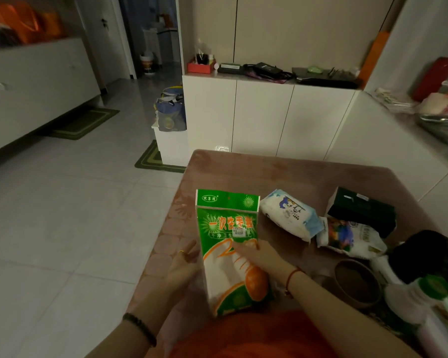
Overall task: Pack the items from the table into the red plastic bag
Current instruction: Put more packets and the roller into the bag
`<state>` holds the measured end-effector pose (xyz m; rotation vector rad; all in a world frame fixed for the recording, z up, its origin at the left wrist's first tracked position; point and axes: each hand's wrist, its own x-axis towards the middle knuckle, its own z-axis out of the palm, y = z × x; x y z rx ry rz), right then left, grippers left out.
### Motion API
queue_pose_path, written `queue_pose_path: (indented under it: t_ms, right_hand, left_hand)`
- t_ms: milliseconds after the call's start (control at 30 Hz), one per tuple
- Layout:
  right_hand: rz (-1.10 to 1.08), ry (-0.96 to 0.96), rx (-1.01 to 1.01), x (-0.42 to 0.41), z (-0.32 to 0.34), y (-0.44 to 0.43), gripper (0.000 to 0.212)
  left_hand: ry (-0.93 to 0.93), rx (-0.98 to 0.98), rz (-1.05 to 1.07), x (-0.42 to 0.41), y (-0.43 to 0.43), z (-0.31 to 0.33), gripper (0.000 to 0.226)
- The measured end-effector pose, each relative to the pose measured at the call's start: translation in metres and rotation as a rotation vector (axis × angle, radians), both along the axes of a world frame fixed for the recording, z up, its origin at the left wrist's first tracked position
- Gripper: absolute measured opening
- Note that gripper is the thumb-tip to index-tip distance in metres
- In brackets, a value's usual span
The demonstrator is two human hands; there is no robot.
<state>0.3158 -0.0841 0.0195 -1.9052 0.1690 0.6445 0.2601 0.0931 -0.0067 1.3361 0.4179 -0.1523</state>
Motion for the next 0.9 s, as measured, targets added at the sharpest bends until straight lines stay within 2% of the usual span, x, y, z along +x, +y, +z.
queue_pose_path:
  t_ms: [100,167,233,300,367,400,467,533,600,667,733,767,833,900]
  right_hand:
    - [0.072,-0.034,0.093,-0.013,0.034,-0.010,0.021]
    - [0.116,-0.079,0.222,-0.022,0.067,-0.019,0.023]
    - [0.119,-0.143,0.312,-0.034,0.101,-0.031,0.036]
    - [0.071,-0.194,0.350,-0.049,0.128,-0.043,0.025]
    - [0.024,-0.245,0.381,-0.068,0.152,-0.058,0.007]
    - [-0.003,-0.272,0.401,-0.079,0.163,-0.066,0.004]
    - [-0.071,-0.307,0.431,-0.105,0.179,-0.084,0.017]
    - [-0.155,-0.363,0.443,-0.138,0.194,-0.102,0.018]
    - [-0.211,-0.442,0.447,-0.171,0.204,-0.118,0.023]
    - [-0.218,-0.473,0.433,-0.208,0.208,-0.126,0.030]
    - [-0.194,-0.447,0.458,-0.238,0.199,-0.129,0.029]
    - [-0.173,-0.416,0.457,-0.250,0.188,-0.126,0.029]
    - [-0.145,-0.367,0.410,-0.272,0.162,-0.112,0.019]
    - [-0.129,-0.299,0.378,-0.290,0.132,-0.097,0.022]
  left_hand:
    - [-0.107,-0.055,-0.081,-0.003,-0.002,0.031,0.084]
    - [-0.195,-0.045,-0.130,-0.005,-0.006,0.062,0.072]
    - [-0.277,-0.052,-0.166,-0.010,-0.014,0.098,0.065]
    - [-0.333,-0.087,-0.203,-0.022,-0.025,0.131,0.064]
    - [-0.347,-0.168,-0.251,-0.036,-0.034,0.157,0.059]
    - [-0.329,-0.213,-0.249,-0.046,-0.039,0.167,0.057]
    - [-0.301,-0.216,-0.271,-0.069,-0.046,0.179,0.064]
    - [-0.286,0.101,-0.431,-0.096,-0.049,0.180,0.084]
    - [-0.258,0.529,-0.722,-0.125,-0.046,0.169,0.096]
    - [-0.281,0.959,-0.920,-0.146,-0.037,0.148,0.090]
    - [-0.416,1.364,-0.884,-0.153,-0.030,0.126,0.069]
    - [-0.458,1.458,-0.799,-0.151,-0.030,0.121,0.054]
    - [-0.400,1.409,-0.620,-0.148,-0.031,0.126,0.028]
    - [-0.354,1.186,-0.523,-0.142,-0.030,0.134,0.034]
